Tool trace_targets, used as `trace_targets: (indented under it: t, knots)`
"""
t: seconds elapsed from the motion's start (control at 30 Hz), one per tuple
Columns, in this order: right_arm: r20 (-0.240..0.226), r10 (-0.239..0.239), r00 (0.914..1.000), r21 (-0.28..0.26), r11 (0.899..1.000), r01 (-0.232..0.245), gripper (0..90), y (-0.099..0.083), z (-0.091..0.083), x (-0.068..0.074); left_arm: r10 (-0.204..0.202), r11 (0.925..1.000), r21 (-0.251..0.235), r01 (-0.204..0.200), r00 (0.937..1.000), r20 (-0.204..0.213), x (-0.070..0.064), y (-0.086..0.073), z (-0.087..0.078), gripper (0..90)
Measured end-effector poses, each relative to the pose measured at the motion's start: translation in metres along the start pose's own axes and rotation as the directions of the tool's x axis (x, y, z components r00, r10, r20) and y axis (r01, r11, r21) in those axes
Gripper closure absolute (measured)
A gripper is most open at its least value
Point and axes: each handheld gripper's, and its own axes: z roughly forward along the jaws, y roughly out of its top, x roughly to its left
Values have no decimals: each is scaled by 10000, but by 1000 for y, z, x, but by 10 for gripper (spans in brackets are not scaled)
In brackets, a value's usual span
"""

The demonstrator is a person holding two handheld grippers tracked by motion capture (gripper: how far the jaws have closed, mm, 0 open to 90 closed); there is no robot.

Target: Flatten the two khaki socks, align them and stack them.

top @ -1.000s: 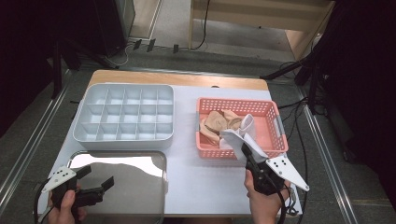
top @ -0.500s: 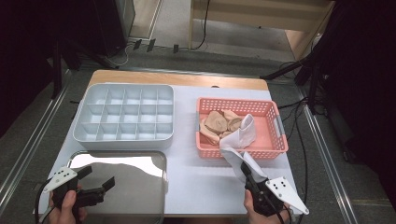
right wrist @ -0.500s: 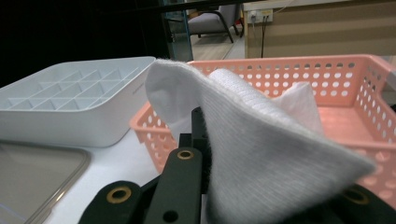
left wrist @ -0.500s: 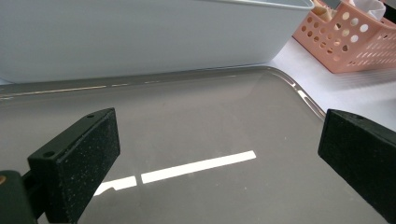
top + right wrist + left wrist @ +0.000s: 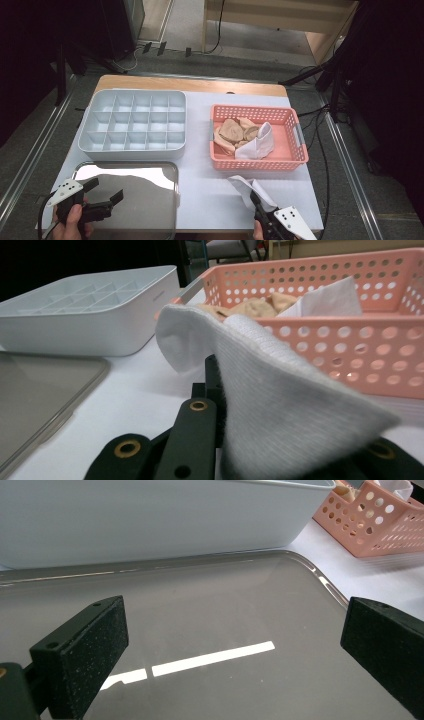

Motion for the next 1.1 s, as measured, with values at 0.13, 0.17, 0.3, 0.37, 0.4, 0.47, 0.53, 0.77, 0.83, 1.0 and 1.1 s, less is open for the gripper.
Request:
trace_targets:
  t: [0.13,0.17,0.3,0.37,0.4,0.47,0.53,0.77,0.83,1.0,1.1]
  knots:
    - [-207,-103,9997,192,9998,107,867,-4,6,7,65,10000,29,-65,10000,6,-1,0,0,0]
    - [-286,-112,9995,270,9996,120,867,-6,10,10,68,10000,30,-68,10000,8,-1,0,1,0]
    - [-527,-183,9984,475,9987,208,867,-9,24,21,56,10000,42,-56,10000,53,-3,0,1,0]
    - [-659,-259,9975,559,9980,296,867,-10,31,27,99,9999,38,-99,9999,69,-4,0,2,0]
    - [-732,-292,9969,610,9976,337,867,-11,34,30,112,9999,47,-113,9999,75,-4,0,2,0]
    - [-875,-267,9958,717,9969,330,867,-14,42,36,118,9999,27,-119,9999,88,-5,0,2,0]
    - [-999,-256,9947,797,9963,336,867,-17,48,40,121,9999,-39,-121,9999,85,-6,0,2,0]
    - [-1052,-390,9937,862,9951,482,867,-20,63,52,166,9999,-48,-165,9998,147,-9,0,3,0]
    - [-995,-347,9944,974,9942,444,866,-20,66,52,201,9998,-50,-200,9997,170,-10,0,3,0]
    - [-994,-445,9941,1449,9877,587,858,-30,72,58,236,9997,-7,-236,9995,214,-12,0,4,0]
    - [-1029,-425,9938,1688,9839,595,774,-32,72,58,242,9997,5,-243,9994,238,-13,0,6,0]
